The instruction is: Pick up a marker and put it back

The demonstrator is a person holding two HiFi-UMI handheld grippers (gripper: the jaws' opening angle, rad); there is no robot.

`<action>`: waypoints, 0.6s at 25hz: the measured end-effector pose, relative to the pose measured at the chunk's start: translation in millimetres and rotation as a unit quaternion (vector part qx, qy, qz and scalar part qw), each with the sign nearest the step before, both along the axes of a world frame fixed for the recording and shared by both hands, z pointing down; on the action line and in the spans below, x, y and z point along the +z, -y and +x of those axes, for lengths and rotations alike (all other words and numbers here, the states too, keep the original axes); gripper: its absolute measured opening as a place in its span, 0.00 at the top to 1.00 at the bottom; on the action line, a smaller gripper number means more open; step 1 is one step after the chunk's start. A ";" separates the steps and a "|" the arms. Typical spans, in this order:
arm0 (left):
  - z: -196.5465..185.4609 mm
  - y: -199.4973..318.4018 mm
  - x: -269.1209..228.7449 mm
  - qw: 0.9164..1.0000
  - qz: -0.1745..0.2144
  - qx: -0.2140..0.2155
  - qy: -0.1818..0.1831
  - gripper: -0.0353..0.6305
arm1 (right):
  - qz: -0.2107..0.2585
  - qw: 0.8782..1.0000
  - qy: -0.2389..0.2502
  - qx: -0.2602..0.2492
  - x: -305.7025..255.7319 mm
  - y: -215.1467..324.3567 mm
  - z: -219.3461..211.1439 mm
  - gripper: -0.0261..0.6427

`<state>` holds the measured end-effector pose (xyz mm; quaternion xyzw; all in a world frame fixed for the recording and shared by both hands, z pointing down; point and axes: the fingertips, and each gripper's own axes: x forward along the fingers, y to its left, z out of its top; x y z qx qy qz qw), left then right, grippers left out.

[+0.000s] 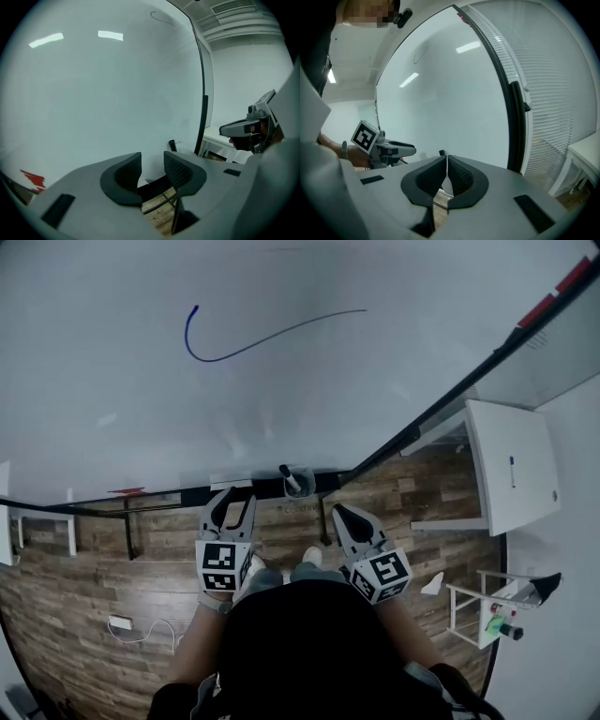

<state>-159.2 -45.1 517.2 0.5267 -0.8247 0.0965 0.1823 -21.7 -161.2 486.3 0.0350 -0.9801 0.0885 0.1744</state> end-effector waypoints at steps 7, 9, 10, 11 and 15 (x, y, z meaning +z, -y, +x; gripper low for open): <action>-10.8 -51.8 -13.9 0.998 0.016 -0.055 -0.003 0.73 | 0.001 0.997 0.007 -0.079 -4.9 -40.7 -40.7 0.92; -13.7 -66.8 -20.2 0.997 0.024 -0.074 -0.002 0.74 | 0.002 0.995 0.009 -0.100 -5.7 -52.7 -50.6 0.92; -14.9 -74.2 -22.8 0.996 0.026 -0.083 0.000 0.75 | 0.002 0.994 0.009 -0.111 -6.3 -58.6 -55.0 0.92; -15.6 -81.6 -23.8 0.995 0.028 -0.091 0.002 0.76 | 0.002 0.993 0.011 -0.121 -7.2 -64.4 -59.3 0.92; -16.4 -107.2 -27.2 0.993 0.032 -0.113 0.008 0.76 | 0.003 0.988 0.015 -0.157 -11.4 -86.4 -74.6 0.92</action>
